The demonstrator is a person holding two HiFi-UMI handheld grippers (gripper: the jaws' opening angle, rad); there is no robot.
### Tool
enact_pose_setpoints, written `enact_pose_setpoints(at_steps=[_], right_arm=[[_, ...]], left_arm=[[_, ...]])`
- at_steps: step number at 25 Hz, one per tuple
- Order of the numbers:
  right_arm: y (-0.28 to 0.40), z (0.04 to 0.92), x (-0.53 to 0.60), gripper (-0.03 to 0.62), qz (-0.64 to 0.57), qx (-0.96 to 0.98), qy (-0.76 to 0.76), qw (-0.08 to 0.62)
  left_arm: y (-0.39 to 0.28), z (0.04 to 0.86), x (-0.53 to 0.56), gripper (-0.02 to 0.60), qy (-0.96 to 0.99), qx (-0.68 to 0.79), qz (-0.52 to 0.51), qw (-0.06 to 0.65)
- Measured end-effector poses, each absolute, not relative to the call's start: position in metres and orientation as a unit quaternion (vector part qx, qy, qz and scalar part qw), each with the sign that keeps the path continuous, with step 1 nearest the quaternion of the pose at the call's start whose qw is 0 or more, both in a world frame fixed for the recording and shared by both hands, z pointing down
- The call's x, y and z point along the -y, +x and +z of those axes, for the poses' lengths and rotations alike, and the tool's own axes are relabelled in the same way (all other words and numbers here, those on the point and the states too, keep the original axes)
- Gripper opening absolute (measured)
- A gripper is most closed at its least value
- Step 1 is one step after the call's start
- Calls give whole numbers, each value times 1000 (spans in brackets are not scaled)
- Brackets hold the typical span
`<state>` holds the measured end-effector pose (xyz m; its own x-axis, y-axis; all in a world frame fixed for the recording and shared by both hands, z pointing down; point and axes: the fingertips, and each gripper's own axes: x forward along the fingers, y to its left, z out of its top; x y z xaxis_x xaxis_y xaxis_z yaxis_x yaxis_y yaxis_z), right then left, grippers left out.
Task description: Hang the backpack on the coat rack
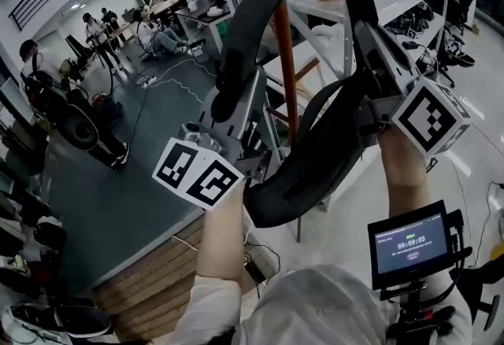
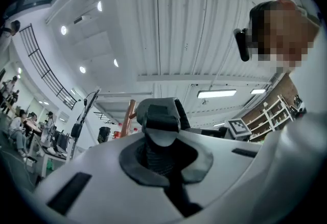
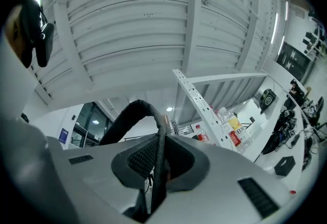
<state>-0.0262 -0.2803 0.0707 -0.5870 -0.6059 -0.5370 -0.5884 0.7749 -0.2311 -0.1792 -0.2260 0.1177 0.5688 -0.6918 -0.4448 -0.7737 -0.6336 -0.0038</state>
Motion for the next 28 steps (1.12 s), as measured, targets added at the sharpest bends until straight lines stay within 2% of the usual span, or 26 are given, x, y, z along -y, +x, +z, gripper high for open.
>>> enact_pose_setpoints(at_steps=[8, 13, 21, 28], right_arm=[[-28, 17, 318, 44, -12, -877, -372, 303], [-37, 4, 346, 44, -21, -881, -381, 280], [-88, 13, 402, 44, -33, -890, -389, 236], [-106, 49, 422, 46, -47, -895, -404, 186]], left_arm=[[-173, 67, 259, 5, -876, -428, 187, 118], [-174, 62, 292, 5, -875, -441, 174, 97], [-219, 83, 362, 5, -870, -456, 181, 37], [-214, 132, 393, 5, -868, -479, 128, -6]])
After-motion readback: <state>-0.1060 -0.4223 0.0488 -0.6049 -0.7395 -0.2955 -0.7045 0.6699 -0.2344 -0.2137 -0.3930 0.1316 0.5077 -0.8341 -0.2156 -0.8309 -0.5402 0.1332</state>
